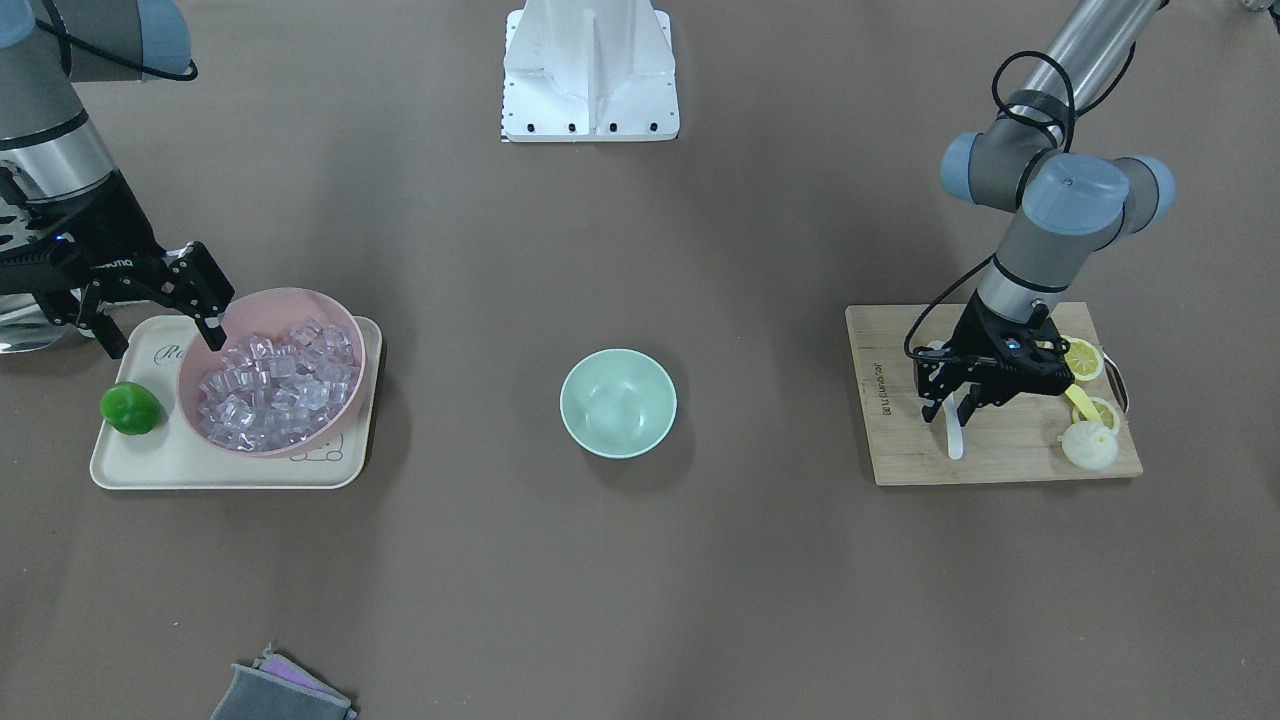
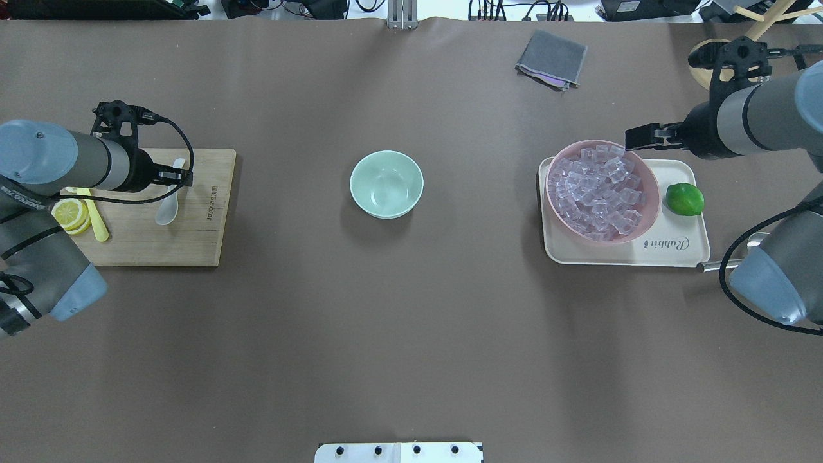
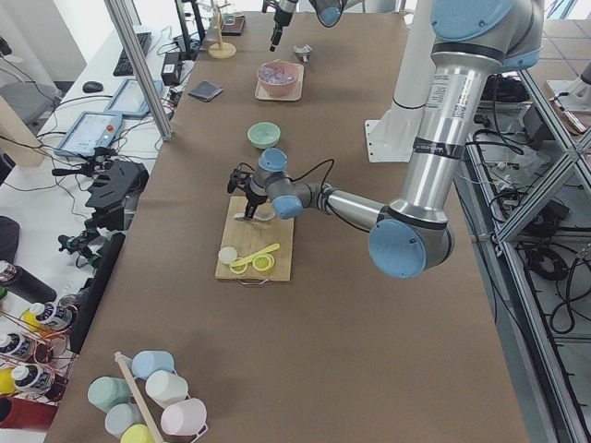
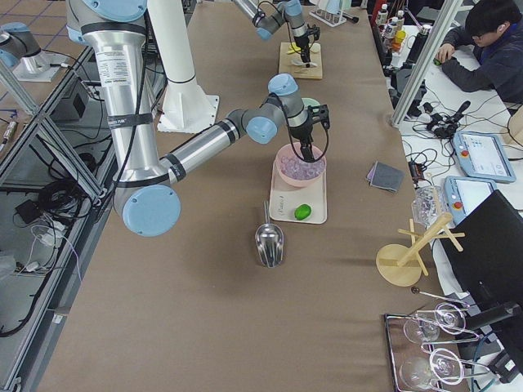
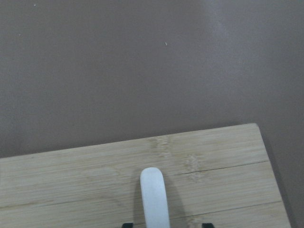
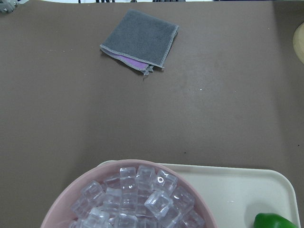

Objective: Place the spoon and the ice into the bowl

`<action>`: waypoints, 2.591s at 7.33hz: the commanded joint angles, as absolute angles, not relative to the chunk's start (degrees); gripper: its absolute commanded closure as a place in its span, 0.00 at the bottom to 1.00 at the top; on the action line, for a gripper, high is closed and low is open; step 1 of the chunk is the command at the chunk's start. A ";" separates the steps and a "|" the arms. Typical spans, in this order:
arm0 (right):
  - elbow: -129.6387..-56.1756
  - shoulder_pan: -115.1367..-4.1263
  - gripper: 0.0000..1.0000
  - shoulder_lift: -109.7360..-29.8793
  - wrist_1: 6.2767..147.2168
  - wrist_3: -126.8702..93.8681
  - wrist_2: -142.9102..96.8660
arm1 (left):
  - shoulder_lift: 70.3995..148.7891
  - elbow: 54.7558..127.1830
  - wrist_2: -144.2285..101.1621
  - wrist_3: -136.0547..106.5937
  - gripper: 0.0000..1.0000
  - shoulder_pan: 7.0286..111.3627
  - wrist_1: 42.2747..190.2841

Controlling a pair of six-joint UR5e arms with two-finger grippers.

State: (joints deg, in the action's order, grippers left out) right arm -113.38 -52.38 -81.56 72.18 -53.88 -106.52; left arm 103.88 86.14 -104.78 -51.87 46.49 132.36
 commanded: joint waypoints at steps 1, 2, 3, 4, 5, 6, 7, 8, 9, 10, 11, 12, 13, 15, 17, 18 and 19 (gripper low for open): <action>-113.38 -52.38 0.00 -81.48 72.16 -53.88 -106.44 | 103.71 86.05 -104.77 -51.77 0.67 46.41 132.71; -113.38 -52.38 0.00 -81.47 72.16 -53.88 -106.44 | 103.71 86.13 -104.77 -51.77 0.72 46.41 132.71; -113.81 -52.38 0.00 -81.47 72.16 -53.88 -106.52 | 103.80 86.31 -104.77 -51.68 0.85 46.41 132.80; -113.82 -52.38 0.00 -81.47 72.16 -53.88 -106.44 | 103.80 86.66 -104.85 -52.11 1.00 46.49 132.80; -113.73 -52.38 0.00 -81.56 72.25 -53.88 -106.52 | 103.89 87.70 -104.94 -52.38 1.00 46.41 132.80; -113.38 -52.38 0.00 -81.82 72.25 -53.35 -106.52 | 103.89 90.33 -105.29 -53.17 1.00 46.41 132.72; -112.68 -52.30 0.00 -81.74 72.16 -52.83 -106.52 | 104.06 92.53 -105.21 -59.79 1.00 46.41 132.71; -111.37 -52.03 0.01 -81.30 71.81 -50.56 -106.52 | 106.24 93.77 -104.86 -66.03 1.00 46.32 132.63; -110.31 -51.94 0.01 -80.34 71.72 -47.67 -106.52 | 109.30 93.78 -104.85 -71.40 1.00 45.80 132.63; -108.30 -51.86 0.01 -78.33 71.72 -47.99 -106.44 | 112.99 93.43 -104.68 -76.94 1.00 44.14 132.63; -107.67 -50.99 0.01 -77.27 71.72 -48.34 -105.30 | 116.33 93.08 -100.68 -80.65 1.00 41.77 132.63; -107.67 -50.28 0.01 -77.17 71.72 -48.43 -104.51 | 118.98 92.47 -92.80 -84.25 1.00 37.48 132.71; -107.67 -50.10 0.01 -77.17 71.72 -48.43 -104.50 | 122.14 90.02 -88.72 -85.94 1.00 36.05 132.45; -107.75 -48.87 0.01 -76.38 71.72 -49.39 -103.89 | 126.28 83.95 -84.58 -88.68 1.00 33.59 132.54; -107.93 -47.99 0.01 -76.29 71.72 -49.48 -102.66 | 127.96 81.83 -78.60 -89.12 1.00 29.11 132.71; -107.93 -47.73 0.01 -76.29 71.72 -49.74 -102.57 | 128.23 81.83 -78.23 -89.12 1.00 27.79 132.71; -107.93 -47.20 0.01 -76.29 71.72 -50.01 -102.13 | 128.23 81.74 -77.18 -90.95 0.72 27.08 132.54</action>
